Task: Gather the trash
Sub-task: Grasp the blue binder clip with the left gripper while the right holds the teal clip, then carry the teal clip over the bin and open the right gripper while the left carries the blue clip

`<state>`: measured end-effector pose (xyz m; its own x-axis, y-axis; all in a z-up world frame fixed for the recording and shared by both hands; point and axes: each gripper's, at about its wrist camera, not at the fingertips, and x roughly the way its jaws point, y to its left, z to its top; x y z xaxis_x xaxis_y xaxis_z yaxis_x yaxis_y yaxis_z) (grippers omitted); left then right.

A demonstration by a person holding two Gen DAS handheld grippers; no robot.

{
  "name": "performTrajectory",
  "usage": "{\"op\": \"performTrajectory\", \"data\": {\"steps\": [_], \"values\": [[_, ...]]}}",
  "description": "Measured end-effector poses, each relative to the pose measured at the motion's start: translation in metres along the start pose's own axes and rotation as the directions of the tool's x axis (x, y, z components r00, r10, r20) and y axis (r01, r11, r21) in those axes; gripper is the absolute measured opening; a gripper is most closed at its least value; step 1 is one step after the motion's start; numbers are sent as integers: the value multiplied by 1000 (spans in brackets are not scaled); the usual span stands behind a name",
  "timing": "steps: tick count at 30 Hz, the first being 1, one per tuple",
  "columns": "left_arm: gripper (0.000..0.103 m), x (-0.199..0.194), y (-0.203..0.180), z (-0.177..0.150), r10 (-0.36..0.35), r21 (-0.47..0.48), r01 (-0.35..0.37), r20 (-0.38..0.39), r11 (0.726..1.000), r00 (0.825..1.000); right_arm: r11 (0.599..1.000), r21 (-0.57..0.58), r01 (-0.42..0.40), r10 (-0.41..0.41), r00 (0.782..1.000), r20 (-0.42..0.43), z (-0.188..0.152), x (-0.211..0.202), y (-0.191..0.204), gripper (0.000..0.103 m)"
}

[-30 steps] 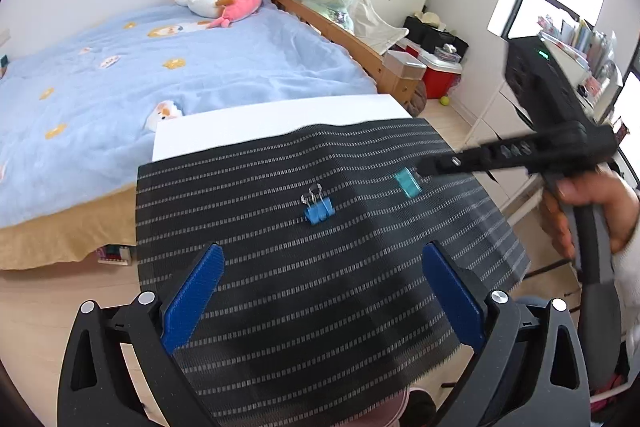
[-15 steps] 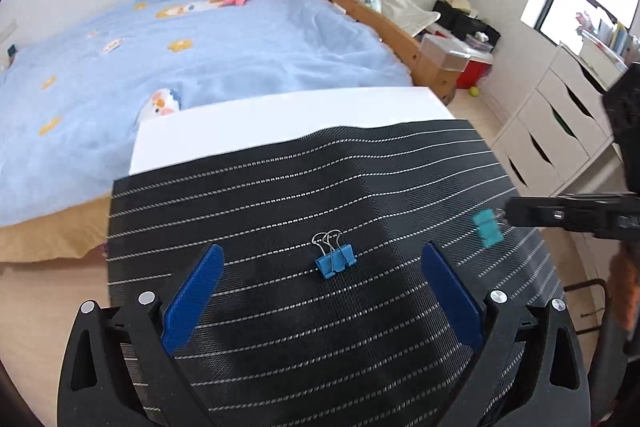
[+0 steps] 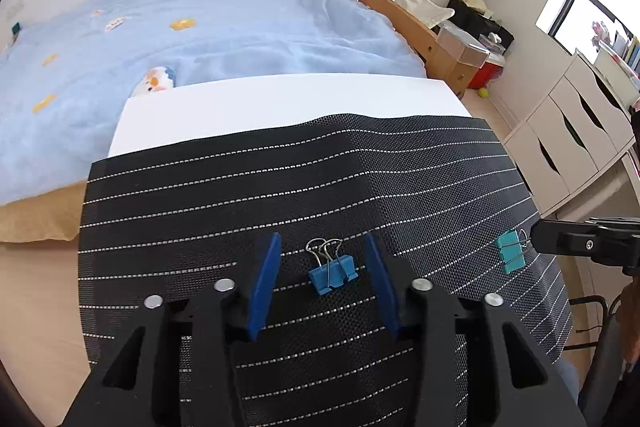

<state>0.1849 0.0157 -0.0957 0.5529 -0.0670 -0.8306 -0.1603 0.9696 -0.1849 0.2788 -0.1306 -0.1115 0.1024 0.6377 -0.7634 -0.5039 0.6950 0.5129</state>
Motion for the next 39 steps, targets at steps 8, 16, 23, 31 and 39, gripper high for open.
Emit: {"op": "performTrajectory", "data": {"steps": [8,16,23,31,39], "values": [[16,7,-1,0,-26,1,27,-17,1000,999,1000,-2,-2,2,1000,1,-1,1,0,1],[2,5,-3,1,-39,17,39,-16,999,999,1000,-7,-3,3,1000,2,-2,2,1,1],[2,-9,-5,1,-42,43,42,-2,998,999,999,-33,9,-9,1000,8,-4,2,11,1],[1,-42,-10,-7,-66,84,64,27,994,997,996,-82,30,-28,999,26,-10,-8,27,1],[1,-92,-24,-28,-112,164,101,56,981,992,984,-168,60,-50,997,63,-31,-33,51,1]]}}
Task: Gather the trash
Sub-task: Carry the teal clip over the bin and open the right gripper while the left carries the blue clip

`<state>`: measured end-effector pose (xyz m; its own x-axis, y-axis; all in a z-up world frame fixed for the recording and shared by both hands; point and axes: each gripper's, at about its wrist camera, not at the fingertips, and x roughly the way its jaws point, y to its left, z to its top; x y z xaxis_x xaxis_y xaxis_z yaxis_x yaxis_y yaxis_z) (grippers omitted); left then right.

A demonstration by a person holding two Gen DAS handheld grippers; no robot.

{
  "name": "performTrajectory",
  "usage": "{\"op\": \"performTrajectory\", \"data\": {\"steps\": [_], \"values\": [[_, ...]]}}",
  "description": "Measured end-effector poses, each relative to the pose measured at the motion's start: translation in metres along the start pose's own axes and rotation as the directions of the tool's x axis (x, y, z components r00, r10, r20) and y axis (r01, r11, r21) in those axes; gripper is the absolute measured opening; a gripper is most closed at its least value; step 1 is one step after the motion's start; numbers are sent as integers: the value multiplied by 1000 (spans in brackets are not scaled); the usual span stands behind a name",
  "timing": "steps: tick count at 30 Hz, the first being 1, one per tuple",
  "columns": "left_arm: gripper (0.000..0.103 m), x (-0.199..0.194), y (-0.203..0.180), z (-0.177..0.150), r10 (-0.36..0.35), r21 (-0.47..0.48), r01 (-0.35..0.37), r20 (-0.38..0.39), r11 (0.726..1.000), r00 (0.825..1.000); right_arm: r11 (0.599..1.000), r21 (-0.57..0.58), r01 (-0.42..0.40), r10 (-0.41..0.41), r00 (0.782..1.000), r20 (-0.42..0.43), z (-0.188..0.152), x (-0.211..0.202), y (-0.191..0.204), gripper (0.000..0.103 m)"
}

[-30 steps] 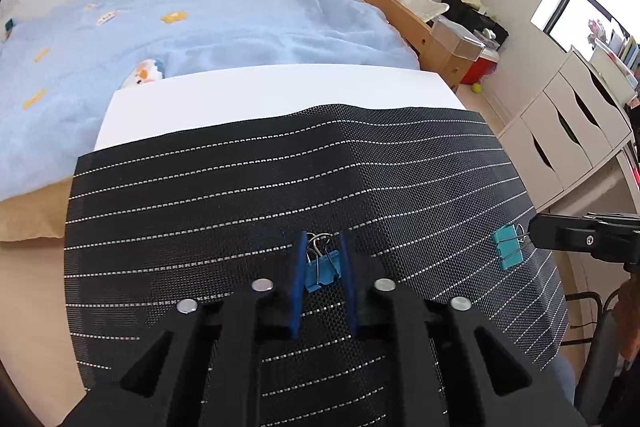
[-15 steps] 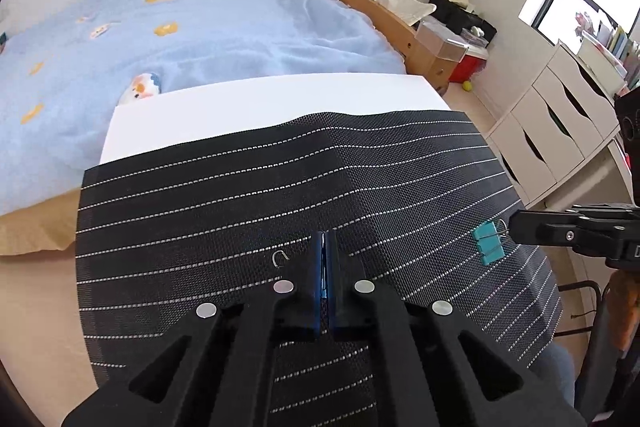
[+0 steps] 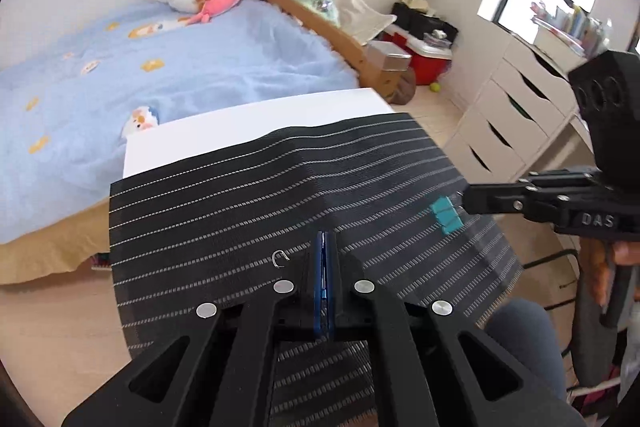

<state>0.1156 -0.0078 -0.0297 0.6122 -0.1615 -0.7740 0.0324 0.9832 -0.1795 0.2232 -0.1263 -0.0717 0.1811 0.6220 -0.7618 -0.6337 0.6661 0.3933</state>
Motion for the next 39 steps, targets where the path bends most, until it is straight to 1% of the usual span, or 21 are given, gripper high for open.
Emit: {"op": "performTrajectory", "data": {"steps": [8,13,22,29,35,39], "values": [[1,-43,-21,-22,-23,66,20,36,998,999,997,-80,14,-12,999,35,-28,-29,28,1],[1,-65,-27,-37,-35,68,31,66,997,997,993,-119,17,-11,999,52,-46,-45,44,1],[1,-85,-40,-65,-48,79,42,78,996,996,981,-191,21,-10,998,61,-81,-65,75,1],[1,-93,-46,-87,-67,70,62,75,996,995,980,-200,3,0,1000,18,-109,-59,83,1],[1,-99,-46,-105,-70,58,66,69,996,995,983,-181,-19,14,1000,-28,-134,-46,84,1],[1,-100,-46,-112,-74,48,71,66,996,995,983,-182,-25,17,999,-43,-141,-41,86,1]]}}
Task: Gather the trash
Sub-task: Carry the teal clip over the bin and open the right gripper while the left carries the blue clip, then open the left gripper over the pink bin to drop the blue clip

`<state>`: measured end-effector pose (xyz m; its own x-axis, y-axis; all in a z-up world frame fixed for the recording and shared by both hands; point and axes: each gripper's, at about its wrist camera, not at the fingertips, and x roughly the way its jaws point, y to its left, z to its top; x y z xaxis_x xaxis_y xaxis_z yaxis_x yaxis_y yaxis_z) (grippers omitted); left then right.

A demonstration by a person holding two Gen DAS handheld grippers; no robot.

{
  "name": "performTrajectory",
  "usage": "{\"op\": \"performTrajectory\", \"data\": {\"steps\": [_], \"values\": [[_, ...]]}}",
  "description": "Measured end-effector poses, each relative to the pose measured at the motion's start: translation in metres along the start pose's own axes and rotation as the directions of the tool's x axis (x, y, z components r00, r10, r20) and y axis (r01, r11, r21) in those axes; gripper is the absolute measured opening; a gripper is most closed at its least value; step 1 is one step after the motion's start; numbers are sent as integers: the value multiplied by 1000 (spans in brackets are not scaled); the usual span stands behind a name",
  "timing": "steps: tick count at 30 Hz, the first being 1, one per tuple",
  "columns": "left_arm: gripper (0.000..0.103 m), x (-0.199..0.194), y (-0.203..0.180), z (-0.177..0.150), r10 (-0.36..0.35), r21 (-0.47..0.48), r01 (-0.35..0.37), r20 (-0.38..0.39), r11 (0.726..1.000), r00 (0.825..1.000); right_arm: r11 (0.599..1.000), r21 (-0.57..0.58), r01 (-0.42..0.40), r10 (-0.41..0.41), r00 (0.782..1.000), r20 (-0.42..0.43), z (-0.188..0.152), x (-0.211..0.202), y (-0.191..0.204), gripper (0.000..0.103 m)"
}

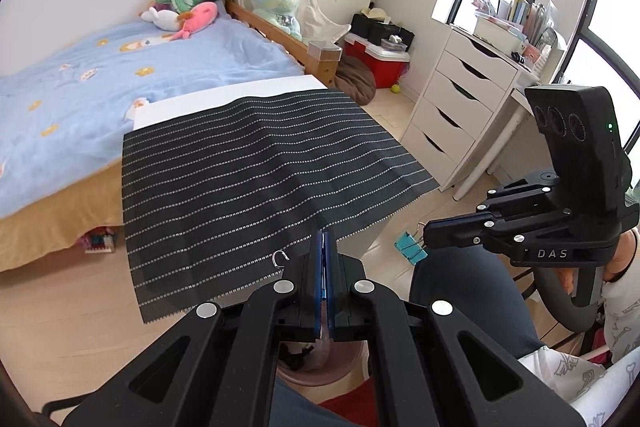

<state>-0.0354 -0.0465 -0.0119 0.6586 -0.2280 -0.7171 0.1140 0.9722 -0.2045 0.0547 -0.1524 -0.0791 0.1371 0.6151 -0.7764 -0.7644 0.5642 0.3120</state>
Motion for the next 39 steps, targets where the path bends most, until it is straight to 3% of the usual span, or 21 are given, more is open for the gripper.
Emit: {"op": "performTrajectory", "data": {"steps": [13,15,17,20,26,39], "values": [[1,-5,-1,0,-3,1,3,9,1000,1000,999,-28,-17,17,1000,-8,0,4,4,5],[1,-5,-2,0,-5,3,5,7,1000,1000,1000,-27,1,-1,1000,-10,0,5,3,19],[1,-4,-2,-1,-6,4,6,4,1000,1000,1000,-19,9,-9,1000,1,-1,4,1,80],[1,-3,-2,-2,-10,6,10,-5,1000,1000,1000,-3,19,-19,999,30,-1,-1,-2,92],[1,0,-5,-3,-27,18,28,-19,999,999,997,8,79,-79,994,76,2,-11,-4,98],[1,10,-19,-7,-54,60,58,-56,997,997,987,55,149,-155,978,136,1,-34,-15,99]]}}
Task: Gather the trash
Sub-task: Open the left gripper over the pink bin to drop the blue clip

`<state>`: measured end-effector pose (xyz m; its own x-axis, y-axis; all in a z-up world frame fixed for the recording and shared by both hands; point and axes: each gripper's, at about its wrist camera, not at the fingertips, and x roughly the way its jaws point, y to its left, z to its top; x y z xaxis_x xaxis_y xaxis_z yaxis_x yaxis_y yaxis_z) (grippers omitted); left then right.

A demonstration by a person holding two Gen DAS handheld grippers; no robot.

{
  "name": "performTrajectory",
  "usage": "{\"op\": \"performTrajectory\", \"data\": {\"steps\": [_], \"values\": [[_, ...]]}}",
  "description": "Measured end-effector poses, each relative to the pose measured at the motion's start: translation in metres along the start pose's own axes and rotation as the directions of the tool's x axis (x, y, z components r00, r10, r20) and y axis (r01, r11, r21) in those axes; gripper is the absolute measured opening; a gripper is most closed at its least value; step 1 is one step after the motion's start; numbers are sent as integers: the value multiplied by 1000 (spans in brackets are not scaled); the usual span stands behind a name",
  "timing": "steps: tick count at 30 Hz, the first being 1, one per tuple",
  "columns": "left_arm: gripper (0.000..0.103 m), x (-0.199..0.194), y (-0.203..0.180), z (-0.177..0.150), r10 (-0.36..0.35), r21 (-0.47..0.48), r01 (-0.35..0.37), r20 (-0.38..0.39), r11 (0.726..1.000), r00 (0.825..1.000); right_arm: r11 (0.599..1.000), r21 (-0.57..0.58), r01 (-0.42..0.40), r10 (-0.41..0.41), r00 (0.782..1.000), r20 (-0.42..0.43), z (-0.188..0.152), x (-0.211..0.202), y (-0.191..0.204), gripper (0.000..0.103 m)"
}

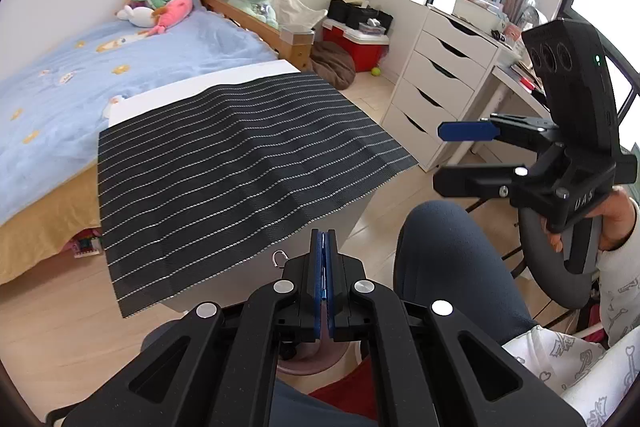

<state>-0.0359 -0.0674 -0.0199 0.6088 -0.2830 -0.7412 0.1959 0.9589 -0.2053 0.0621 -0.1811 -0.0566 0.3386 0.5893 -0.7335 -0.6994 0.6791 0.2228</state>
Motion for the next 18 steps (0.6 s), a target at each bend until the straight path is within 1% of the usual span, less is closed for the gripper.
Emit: {"op": "performTrajectory", "data": {"steps": [11,12,13,14,15,16,17,18], "values": [[2,6,-18,4,-25,49,26,-19,998,1000,999,41,-3,2,1000,16,-1,-10,-16,99],[3,7,-17,4,-25,50,26,-21,998,999,999,42,-4,4,1000,18,-1,-10,-17,99],[7,7,-17,4,-24,49,25,-21,999,999,999,42,-5,4,1000,19,-1,-10,-17,99],[8,8,-16,4,-24,46,25,-25,999,999,999,44,-7,6,1000,21,-1,-11,-18,99],[12,9,-16,4,-19,44,20,-27,999,999,999,45,-8,7,1000,22,0,-11,-18,99],[28,10,-14,4,-13,41,14,-30,999,999,999,45,-9,8,1000,23,0,-11,-18,99],[40,10,-13,4,-12,33,13,-28,999,1000,999,47,-10,9,1000,23,1,-11,-18,99],[64,10,-11,4,-13,24,14,-22,1000,1000,999,47,-11,10,1000,24,1,-10,-18,99]]}}
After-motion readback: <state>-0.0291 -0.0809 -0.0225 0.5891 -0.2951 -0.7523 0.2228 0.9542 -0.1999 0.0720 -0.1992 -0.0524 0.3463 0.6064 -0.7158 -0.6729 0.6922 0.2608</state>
